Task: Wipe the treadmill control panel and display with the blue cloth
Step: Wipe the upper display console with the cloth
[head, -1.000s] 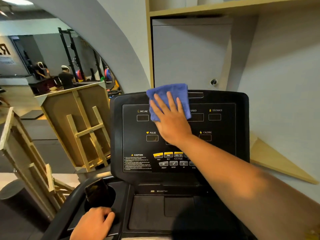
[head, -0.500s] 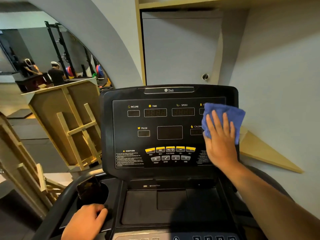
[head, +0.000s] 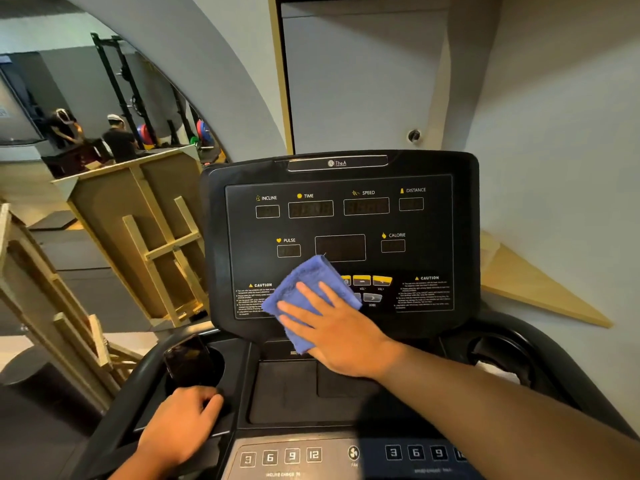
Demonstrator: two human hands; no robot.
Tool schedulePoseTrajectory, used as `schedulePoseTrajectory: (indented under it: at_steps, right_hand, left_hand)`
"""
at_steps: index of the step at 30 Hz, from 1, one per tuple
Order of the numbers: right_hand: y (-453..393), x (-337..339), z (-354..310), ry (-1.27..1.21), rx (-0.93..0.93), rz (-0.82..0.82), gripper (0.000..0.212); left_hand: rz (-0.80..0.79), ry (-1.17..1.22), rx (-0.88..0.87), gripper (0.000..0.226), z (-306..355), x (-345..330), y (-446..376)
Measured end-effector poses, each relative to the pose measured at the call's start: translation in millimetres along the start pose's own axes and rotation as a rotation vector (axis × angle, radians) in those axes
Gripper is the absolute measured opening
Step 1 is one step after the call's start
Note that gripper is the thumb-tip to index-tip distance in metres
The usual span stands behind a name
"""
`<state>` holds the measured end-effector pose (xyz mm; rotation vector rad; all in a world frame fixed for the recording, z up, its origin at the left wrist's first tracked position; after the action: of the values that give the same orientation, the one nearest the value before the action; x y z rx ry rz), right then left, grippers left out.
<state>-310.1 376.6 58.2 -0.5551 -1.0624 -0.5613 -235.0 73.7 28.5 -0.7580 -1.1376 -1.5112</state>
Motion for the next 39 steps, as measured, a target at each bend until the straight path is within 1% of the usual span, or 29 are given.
schedulePoseTrajectory:
  at_steps: [4, 6, 10, 13, 17, 21, 25, 29, 34, 37, 39]
  right_hand:
    - [33, -1, 30, -0.068, 0.112, -0.049, 0.055]
    - [61, -1, 51, -0.09, 0.123, -0.095, 0.054]
    - [78, 5, 66, -0.024, 0.142, -0.13, 0.056]
    - [50, 11, 50, -0.014, 0.171, -0.103, 0.054]
    - [-18, 21, 18, -0.052, 0.251, -0.067, 0.053]
    - [-77, 26, -14, -0.018, 0.32, -0.058, 0.053]
    - [-93, 30, -22, -0.02, 0.329, -0.038, 0.052]
    - [-50, 21, 1, -0.046, 0.296, -0.044, 0.052]
    - [56, 3, 58, -0.006, 0.154, -0.102, 0.054]
    - [121, -8, 91, 0.051, 0.022, -0.107, 0.063]
    - [155, -15, 109, 0.089, -0.072, -0.077, 0.07]
  left_hand:
    - [0.009, -0.012, -0.022, 0.039, -1, -2, 0]
    - [0.018, -0.003, -0.027, 0.041, 0, -2, 0]
    - [0.017, 0.012, -0.046, 0.041, -3, -6, -1]
    - [0.03, 0.02, -0.059, 0.04, -4, -6, -1]
    - [0.038, 0.026, -0.075, 0.04, -6, -6, 0]
    - [0.047, 0.027, -0.062, 0.041, -9, -5, 0]
    - [0.066, 0.045, -0.048, 0.04, -9, -5, 2]
    - [0.061, 0.044, -0.058, 0.041, -12, -6, 1]
    - [0.053, 0.022, -0.081, 0.042, -12, -7, -1]
    - [0.054, 0.007, -0.08, 0.042, -9, -6, 1]
    - [0.06, -0.015, -0.077, 0.043, -6, -5, 2]
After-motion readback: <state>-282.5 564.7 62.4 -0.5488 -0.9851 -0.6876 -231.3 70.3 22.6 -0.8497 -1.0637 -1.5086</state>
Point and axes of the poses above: each hand's wrist, its own y-axis away from the middle knuckle, its own x-axis out of the back of the hand, z = x × y, the point moved 1 cm from there along -y, towards the middle knuckle, and after that the axes turned 4 degrees about -z, right-handed, at the moved point
